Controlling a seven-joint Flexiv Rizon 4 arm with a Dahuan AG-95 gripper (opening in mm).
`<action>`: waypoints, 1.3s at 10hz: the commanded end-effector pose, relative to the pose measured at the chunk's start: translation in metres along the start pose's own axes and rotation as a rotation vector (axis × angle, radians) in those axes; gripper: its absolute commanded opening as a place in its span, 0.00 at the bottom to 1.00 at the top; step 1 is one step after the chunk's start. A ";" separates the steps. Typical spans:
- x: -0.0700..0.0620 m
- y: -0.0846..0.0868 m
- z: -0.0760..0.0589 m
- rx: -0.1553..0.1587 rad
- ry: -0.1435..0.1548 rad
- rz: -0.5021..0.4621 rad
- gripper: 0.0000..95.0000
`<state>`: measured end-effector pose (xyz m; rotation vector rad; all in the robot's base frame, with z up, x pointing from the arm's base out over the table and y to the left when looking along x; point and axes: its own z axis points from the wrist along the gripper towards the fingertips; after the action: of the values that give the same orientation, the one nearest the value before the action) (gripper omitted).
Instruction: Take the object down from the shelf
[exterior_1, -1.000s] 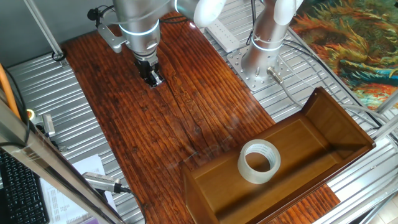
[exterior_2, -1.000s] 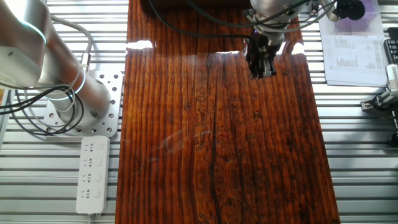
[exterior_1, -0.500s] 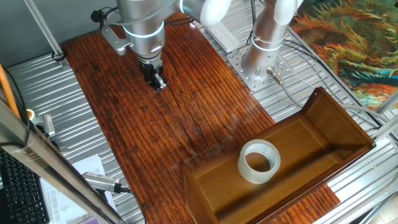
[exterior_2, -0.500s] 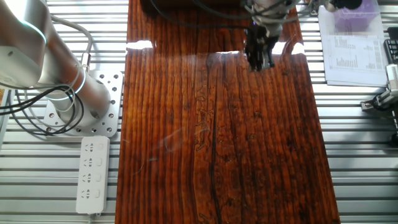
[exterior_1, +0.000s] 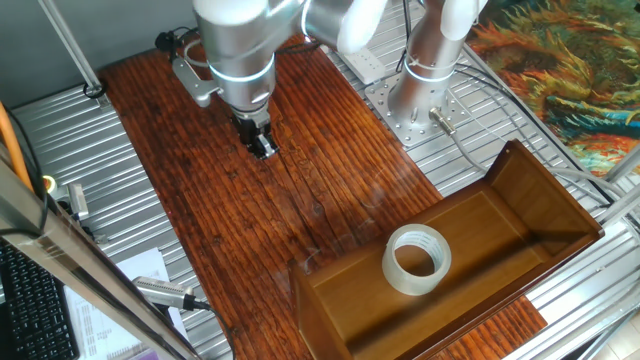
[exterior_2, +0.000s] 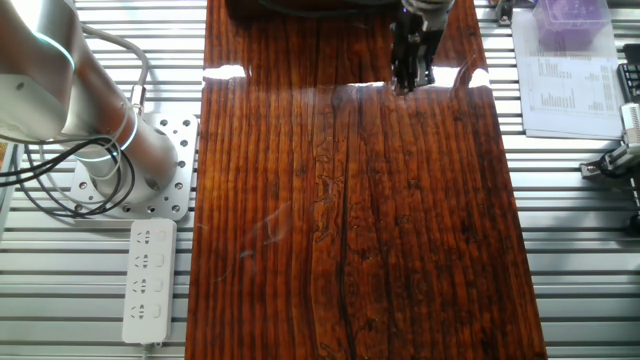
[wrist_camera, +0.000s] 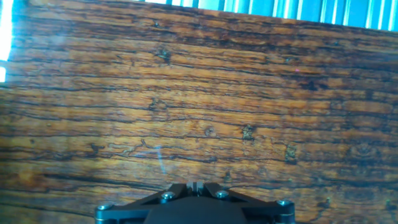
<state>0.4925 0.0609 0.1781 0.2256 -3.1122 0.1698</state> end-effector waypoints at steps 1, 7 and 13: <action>0.001 -0.001 0.001 0.024 -0.007 -0.088 0.00; 0.000 0.005 -0.001 -0.052 -0.033 -0.143 0.00; -0.005 0.075 -0.024 -0.043 -0.023 -0.081 0.00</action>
<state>0.4866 0.1330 0.1931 0.3709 -3.1305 0.0449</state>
